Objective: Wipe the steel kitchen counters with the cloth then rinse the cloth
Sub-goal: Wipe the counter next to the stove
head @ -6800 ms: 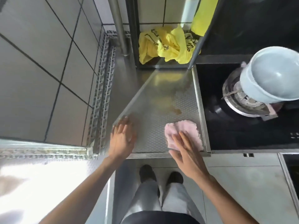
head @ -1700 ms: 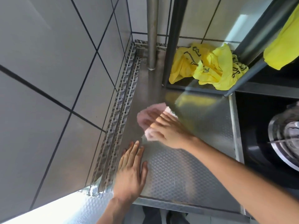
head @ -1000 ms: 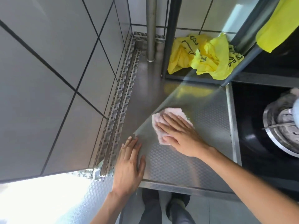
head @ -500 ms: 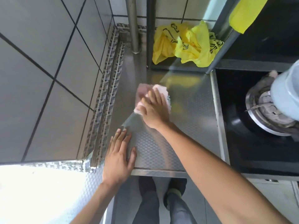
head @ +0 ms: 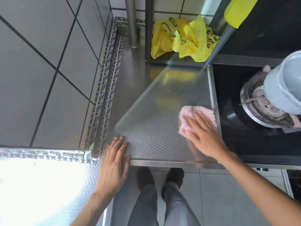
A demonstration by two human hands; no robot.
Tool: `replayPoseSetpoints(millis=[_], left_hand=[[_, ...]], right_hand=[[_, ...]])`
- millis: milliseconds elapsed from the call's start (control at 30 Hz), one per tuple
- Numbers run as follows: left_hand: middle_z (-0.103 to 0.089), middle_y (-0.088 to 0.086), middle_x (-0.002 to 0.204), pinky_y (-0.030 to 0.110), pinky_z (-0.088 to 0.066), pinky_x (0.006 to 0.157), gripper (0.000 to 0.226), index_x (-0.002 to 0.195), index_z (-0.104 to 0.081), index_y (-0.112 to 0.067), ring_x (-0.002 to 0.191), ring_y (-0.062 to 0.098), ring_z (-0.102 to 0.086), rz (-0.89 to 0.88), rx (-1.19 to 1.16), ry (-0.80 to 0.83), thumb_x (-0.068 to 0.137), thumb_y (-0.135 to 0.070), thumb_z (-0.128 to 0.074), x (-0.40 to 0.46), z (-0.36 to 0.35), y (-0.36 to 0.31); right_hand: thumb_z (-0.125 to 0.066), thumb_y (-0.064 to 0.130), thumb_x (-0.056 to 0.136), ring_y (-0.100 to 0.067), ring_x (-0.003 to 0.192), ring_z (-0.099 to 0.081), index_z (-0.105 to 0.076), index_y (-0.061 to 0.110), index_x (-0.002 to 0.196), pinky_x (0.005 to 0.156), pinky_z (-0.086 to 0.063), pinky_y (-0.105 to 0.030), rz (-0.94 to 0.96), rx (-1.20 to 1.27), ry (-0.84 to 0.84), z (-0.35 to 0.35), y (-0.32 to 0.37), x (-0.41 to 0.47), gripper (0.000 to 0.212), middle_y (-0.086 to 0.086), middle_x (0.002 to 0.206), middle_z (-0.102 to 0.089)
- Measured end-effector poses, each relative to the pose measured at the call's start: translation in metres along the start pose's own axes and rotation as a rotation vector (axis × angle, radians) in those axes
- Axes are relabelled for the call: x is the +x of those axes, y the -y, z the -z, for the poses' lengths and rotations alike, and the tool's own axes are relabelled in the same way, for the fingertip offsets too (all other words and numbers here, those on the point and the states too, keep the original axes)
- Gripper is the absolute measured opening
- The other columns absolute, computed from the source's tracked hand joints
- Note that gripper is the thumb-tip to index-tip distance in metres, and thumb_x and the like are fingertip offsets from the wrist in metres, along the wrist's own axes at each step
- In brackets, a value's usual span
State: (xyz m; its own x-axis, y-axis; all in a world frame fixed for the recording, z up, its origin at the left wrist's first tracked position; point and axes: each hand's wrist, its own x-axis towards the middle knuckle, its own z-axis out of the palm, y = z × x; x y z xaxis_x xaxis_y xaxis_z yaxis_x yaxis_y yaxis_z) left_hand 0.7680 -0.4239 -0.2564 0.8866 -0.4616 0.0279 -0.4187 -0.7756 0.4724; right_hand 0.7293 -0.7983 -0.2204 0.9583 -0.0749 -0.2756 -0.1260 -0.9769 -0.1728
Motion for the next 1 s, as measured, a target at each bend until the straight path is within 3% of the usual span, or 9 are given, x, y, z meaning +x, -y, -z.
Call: replayPoseSetpoints(millis=[100, 167, 267, 433, 567, 700, 767, 867, 1000], left_hand=[[-0.039, 0.001, 0.166, 0.048, -0.027, 0.128, 0.050, 0.150, -0.052, -0.013, 0.160, 0.018, -0.025, 0.001, 0.017, -0.013, 0.103, -0.030, -0.052, -0.002, -0.003, -0.001], [-0.039, 0.000, 0.166, 0.048, -0.027, 0.128, 0.049, 0.150, -0.052, -0.014, 0.159, 0.018, -0.025, 0.005, 0.013, -0.019, 0.103, -0.030, -0.052, -0.002, -0.003, -0.001], [-0.040, -0.003, 0.165, 0.046, -0.027, 0.128, 0.048, 0.149, -0.052, -0.016, 0.159, 0.016, -0.026, 0.007, 0.010, -0.026, 0.104, -0.032, -0.051, -0.001, -0.003, 0.001], [-0.043, -0.001, 0.163, 0.040, -0.027, 0.128, 0.047, 0.148, -0.052, -0.016, 0.158, 0.015, -0.027, -0.006, 0.034, -0.035, 0.104, -0.031, -0.051, 0.000, -0.003, 0.003], [-0.045, 0.000, 0.160, 0.039, -0.027, 0.128, 0.045, 0.146, -0.054, -0.016, 0.157, 0.017, -0.029, 0.004, 0.027, -0.031, 0.103, -0.031, -0.053, 0.000, -0.002, 0.003], [-0.045, 0.002, 0.162, 0.044, -0.026, 0.128, 0.045, 0.145, -0.055, -0.013, 0.158, 0.019, -0.028, -0.003, 0.018, -0.022, 0.104, -0.031, -0.050, 0.001, 0.002, 0.000], [-0.043, 0.002, 0.163, 0.042, -0.022, 0.130, 0.046, 0.146, -0.054, -0.012, 0.159, 0.019, -0.026, -0.005, 0.015, -0.014, 0.104, -0.030, -0.049, 0.001, 0.003, -0.002], [-0.042, 0.003, 0.164, 0.043, -0.022, 0.130, 0.046, 0.147, -0.053, -0.012, 0.159, 0.019, -0.026, -0.007, 0.025, -0.009, 0.104, -0.029, -0.050, 0.001, 0.002, -0.003], [-0.041, 0.003, 0.165, 0.048, -0.026, 0.128, 0.046, 0.147, -0.052, -0.012, 0.159, 0.020, -0.025, -0.015, 0.035, -0.004, 0.104, -0.028, -0.049, 0.000, 0.002, -0.003]], right_hand=[[-0.020, 0.044, 0.111, -0.028, 0.162, 0.007, -0.011, 0.029, 0.167, 0.131, 0.002, -0.046, -0.264, 0.089, -0.066, 0.009, 0.011, 0.042, 0.059, -0.007, 0.175, 0.010], [-0.027, 0.044, 0.111, -0.033, 0.162, 0.002, -0.022, 0.028, 0.166, 0.130, -0.003, -0.048, -0.336, 0.144, -0.101, 0.013, 0.044, 0.079, 0.057, -0.010, 0.175, 0.003], [-0.037, 0.049, 0.106, -0.037, 0.160, -0.011, -0.039, 0.028, 0.158, 0.127, -0.009, -0.047, -0.195, 0.145, -0.132, 0.012, 0.115, 0.118, 0.057, -0.011, 0.174, -0.012], [-0.041, 0.044, 0.107, -0.031, 0.161, -0.011, -0.049, 0.027, 0.153, 0.130, -0.009, -0.048, 0.151, 0.101, -0.141, -0.021, 0.200, 0.100, 0.049, -0.007, 0.171, -0.028], [-0.035, 0.044, 0.111, -0.026, 0.160, -0.020, -0.045, 0.029, 0.157, 0.129, -0.018, -0.046, 0.249, 0.125, -0.184, -0.041, 0.171, 0.028, 0.049, -0.002, 0.170, -0.031], [-0.045, 0.044, 0.110, -0.021, 0.162, -0.011, -0.029, 0.027, 0.164, 0.129, -0.021, -0.048, 0.268, 0.053, -0.153, -0.045, 0.092, -0.035, 0.059, 0.000, 0.173, -0.020], [-0.039, 0.043, 0.111, -0.022, 0.162, -0.007, -0.021, 0.027, 0.166, 0.129, -0.020, -0.051, 0.200, 0.001, -0.126, -0.037, 0.047, -0.051, 0.060, -0.001, 0.175, -0.013], [-0.035, 0.033, 0.113, -0.025, 0.162, -0.010, -0.023, 0.027, 0.164, 0.129, -0.020, -0.052, 0.010, 0.022, -0.139, -0.022, 0.004, -0.047, 0.053, -0.004, 0.174, -0.015], [-0.032, 0.030, 0.113, -0.029, 0.161, -0.010, -0.026, 0.026, 0.165, 0.131, -0.010, -0.046, -0.346, 0.134, -0.241, -0.013, 0.035, 0.008, 0.052, -0.009, 0.174, -0.012]])
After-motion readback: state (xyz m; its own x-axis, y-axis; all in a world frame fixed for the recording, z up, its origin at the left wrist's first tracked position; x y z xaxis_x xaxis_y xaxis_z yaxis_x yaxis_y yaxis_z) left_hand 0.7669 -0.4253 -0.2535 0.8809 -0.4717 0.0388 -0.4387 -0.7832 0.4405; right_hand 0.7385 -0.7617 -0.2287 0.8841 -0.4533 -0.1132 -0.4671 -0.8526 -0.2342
